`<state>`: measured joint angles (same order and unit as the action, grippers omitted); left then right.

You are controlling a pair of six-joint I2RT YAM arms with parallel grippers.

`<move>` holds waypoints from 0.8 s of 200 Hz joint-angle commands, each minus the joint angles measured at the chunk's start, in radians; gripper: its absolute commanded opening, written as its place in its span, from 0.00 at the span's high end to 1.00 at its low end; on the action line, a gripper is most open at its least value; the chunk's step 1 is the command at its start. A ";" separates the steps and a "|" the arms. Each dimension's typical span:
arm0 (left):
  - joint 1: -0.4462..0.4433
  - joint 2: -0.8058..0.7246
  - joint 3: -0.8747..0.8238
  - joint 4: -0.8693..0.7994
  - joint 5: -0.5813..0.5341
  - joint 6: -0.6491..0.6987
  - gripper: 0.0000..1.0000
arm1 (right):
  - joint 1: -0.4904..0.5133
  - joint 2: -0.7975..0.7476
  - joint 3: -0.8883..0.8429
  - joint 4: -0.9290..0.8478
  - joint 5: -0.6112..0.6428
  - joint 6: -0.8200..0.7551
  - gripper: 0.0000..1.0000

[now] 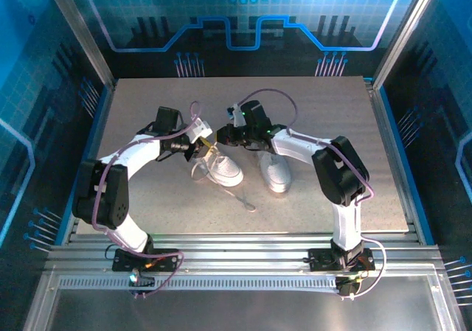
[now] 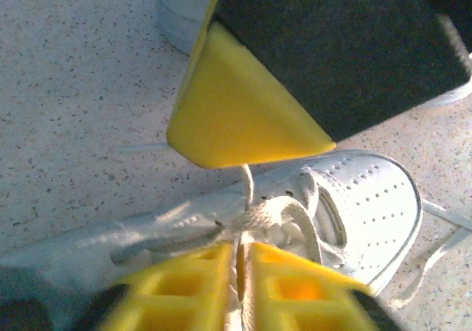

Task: Tie the shoes

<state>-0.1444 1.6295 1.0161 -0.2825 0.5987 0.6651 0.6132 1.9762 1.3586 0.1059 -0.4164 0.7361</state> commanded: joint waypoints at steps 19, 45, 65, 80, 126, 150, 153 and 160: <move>0.007 -0.125 -0.047 0.023 -0.052 -0.015 0.63 | -0.004 -0.100 -0.012 0.051 0.067 -0.075 1.00; 0.028 -0.234 -0.076 0.030 -0.092 -0.087 0.56 | -0.013 -0.157 0.003 0.027 0.129 -0.160 1.00; 0.032 -0.295 -0.077 -0.013 -0.128 -0.193 0.54 | -0.012 -0.165 0.055 -0.026 0.154 -0.226 1.00; 0.022 -0.317 -0.081 -0.056 -0.185 -0.323 0.57 | -0.012 -0.156 0.086 -0.058 0.164 -0.254 1.00; -0.241 -0.369 -0.249 -0.066 -0.428 -0.826 0.58 | -0.012 -0.144 0.085 -0.062 0.174 -0.266 1.00; -0.334 -0.411 -0.421 0.114 -0.481 -1.057 0.58 | -0.012 -0.152 0.086 -0.080 0.184 -0.284 1.00; -0.340 -0.414 -0.438 0.136 -0.484 -1.074 0.58 | -0.010 -0.154 0.086 -0.083 0.188 -0.288 1.00; -0.352 -0.418 -0.472 0.177 -0.490 -1.107 0.58 | -0.010 -0.157 0.088 -0.090 0.191 -0.296 1.00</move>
<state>-0.4572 1.2537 0.6533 -0.2512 0.2100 -0.1432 0.6056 1.8366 1.4303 0.0490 -0.2550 0.4873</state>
